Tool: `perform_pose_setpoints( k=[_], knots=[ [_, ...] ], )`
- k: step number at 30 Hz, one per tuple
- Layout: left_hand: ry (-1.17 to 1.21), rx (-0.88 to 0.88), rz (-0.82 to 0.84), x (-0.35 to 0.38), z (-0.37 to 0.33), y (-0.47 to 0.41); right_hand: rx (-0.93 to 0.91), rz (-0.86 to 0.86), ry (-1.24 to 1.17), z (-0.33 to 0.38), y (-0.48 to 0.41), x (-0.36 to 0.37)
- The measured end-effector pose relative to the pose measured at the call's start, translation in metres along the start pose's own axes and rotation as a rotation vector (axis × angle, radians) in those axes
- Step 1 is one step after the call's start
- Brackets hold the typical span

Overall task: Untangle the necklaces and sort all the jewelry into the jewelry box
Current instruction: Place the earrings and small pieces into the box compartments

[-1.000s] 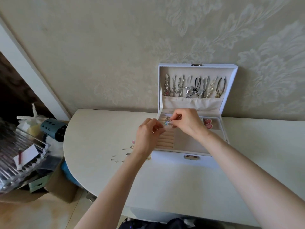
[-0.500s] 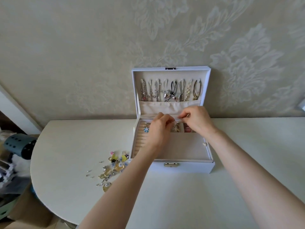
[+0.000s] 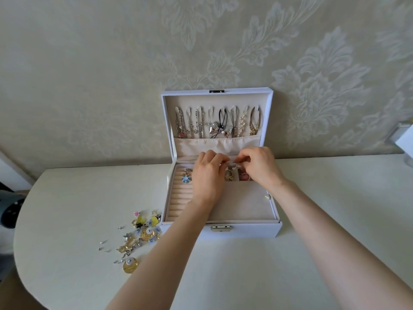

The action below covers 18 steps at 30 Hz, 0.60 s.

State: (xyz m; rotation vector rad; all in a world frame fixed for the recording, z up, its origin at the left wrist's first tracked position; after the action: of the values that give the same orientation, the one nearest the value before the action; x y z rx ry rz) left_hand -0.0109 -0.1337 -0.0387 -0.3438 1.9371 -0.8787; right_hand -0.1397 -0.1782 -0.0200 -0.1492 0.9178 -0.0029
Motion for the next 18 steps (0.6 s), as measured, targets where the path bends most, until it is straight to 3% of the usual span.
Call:
perform_pose_setpoints(
  k=[4, 14, 18],
  knots=[
    [-0.032, 0.019, -0.006, 0.001, 0.002, 0.000, 0.002, 0.021, -0.005, 0.002, 0.005, 0.002],
    [-0.030, 0.038, -0.007, 0.003, 0.003, 0.001, -0.079, -0.003, 0.243, 0.000, 0.003, 0.012],
    [0.079, 0.044, 0.011, 0.003, 0.000, 0.000, -0.052, -0.049, -0.035, 0.000, 0.002, 0.000]
  ],
)
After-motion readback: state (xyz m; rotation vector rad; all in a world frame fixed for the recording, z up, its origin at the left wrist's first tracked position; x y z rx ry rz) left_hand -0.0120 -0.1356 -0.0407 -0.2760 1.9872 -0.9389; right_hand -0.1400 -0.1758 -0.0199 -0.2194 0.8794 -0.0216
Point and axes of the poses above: each hand's wrist, its own y-axis away from the middle knuckle, its own x-axis out of the palm, z = x × y, the point moved 5 cm from there along -y, towards the middle knuckle, and after that the axes turned 15 degrees about x, right-handed, at the moved point
